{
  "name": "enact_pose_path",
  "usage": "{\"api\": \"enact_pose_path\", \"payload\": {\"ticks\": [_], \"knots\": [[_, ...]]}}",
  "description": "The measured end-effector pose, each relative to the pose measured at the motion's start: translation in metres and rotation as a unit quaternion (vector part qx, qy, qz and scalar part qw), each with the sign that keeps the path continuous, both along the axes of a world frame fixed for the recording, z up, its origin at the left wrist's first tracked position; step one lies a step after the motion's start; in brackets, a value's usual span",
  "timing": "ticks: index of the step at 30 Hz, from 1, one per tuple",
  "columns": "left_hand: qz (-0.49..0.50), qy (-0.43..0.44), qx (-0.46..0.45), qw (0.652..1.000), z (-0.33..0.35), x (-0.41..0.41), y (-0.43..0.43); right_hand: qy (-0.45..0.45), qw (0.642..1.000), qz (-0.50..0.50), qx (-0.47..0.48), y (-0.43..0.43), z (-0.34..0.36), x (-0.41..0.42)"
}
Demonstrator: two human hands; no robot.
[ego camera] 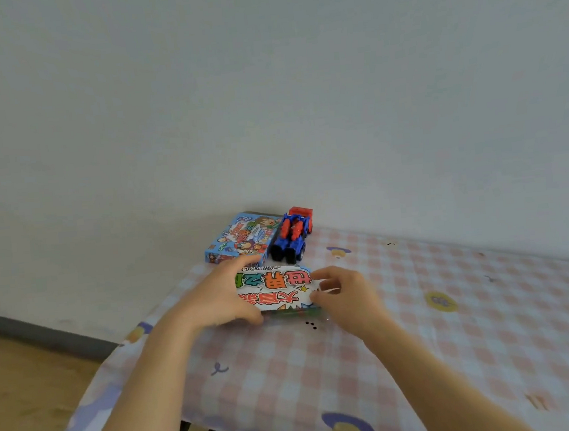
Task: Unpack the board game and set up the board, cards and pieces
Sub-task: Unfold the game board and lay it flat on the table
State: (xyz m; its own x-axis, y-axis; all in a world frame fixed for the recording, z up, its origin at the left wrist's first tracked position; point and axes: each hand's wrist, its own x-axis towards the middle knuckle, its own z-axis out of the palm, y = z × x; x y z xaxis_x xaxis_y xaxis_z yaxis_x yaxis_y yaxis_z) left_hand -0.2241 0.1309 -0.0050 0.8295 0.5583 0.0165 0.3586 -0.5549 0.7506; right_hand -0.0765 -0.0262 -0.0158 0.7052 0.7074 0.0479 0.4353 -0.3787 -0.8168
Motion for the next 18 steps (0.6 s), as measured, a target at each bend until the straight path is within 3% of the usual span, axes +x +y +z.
{"api": "enact_pose_path", "payload": {"ticks": [4,12,18], "knots": [[0.006,-0.041,-0.015,0.999,0.005,-0.002,-0.004,0.004,1.0,-0.01,0.019,-0.005,0.002,0.004],[0.043,-0.137,-0.095,0.985,0.027,0.001,-0.007,0.034,0.986,-0.064,0.148,-0.015,0.018,0.021],[0.071,-0.138,-0.083,0.984,0.032,0.023,-0.022,0.071,0.984,-0.038,0.16,-0.02,0.022,0.033]]}}
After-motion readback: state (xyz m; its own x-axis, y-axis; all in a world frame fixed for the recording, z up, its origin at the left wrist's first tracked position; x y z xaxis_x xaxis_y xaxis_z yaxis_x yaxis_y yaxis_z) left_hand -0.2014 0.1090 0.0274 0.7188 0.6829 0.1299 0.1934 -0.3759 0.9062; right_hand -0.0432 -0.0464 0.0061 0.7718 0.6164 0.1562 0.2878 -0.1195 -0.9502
